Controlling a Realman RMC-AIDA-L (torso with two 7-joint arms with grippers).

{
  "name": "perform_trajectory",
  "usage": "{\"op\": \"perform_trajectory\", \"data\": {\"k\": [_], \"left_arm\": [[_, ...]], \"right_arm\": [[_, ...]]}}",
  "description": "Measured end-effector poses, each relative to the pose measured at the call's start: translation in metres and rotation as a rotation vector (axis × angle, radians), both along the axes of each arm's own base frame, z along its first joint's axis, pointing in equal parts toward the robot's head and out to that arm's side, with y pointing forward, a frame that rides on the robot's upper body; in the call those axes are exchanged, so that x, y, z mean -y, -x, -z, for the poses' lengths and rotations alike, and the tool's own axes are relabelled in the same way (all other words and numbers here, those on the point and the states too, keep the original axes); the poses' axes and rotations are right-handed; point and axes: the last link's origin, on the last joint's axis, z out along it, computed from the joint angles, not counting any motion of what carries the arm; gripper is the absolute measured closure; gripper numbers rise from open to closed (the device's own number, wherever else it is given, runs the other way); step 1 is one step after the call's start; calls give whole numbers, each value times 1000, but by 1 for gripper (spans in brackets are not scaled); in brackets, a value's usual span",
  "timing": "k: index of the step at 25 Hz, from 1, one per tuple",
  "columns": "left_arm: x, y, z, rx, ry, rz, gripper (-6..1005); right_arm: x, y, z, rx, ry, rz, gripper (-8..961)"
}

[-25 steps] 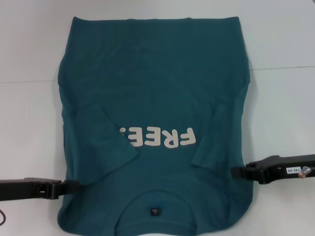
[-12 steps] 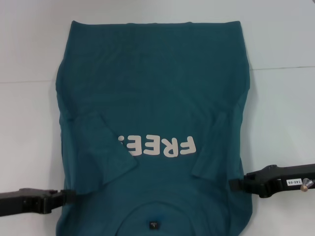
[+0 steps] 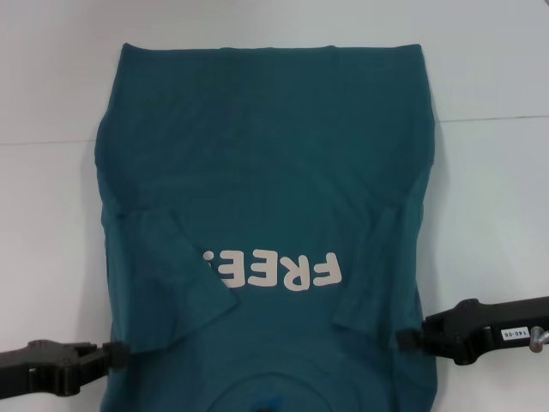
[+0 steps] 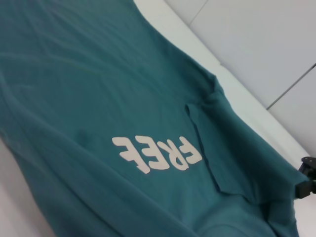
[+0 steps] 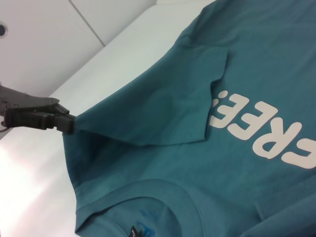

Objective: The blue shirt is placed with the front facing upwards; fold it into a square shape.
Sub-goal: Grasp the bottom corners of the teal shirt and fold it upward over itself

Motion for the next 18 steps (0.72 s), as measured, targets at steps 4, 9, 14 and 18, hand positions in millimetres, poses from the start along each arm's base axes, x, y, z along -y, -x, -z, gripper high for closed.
{"op": "perform_trajectory", "data": {"k": [4, 9, 14, 18], "left_arm": [[6, 4, 2, 25, -2, 8, 919], [14, 11, 4, 41, -12, 16, 919], [22, 17, 5, 47, -19, 23, 919], [27, 22, 4, 41, -28, 25, 919]], "right_arm": [[3, -1, 0, -3, 5, -4, 916], [6, -1, 2, -10, 16, -15, 916], [12, -2, 6, -15, 31, -23, 916], [17, -3, 8, -19, 43, -29, 917]]}}
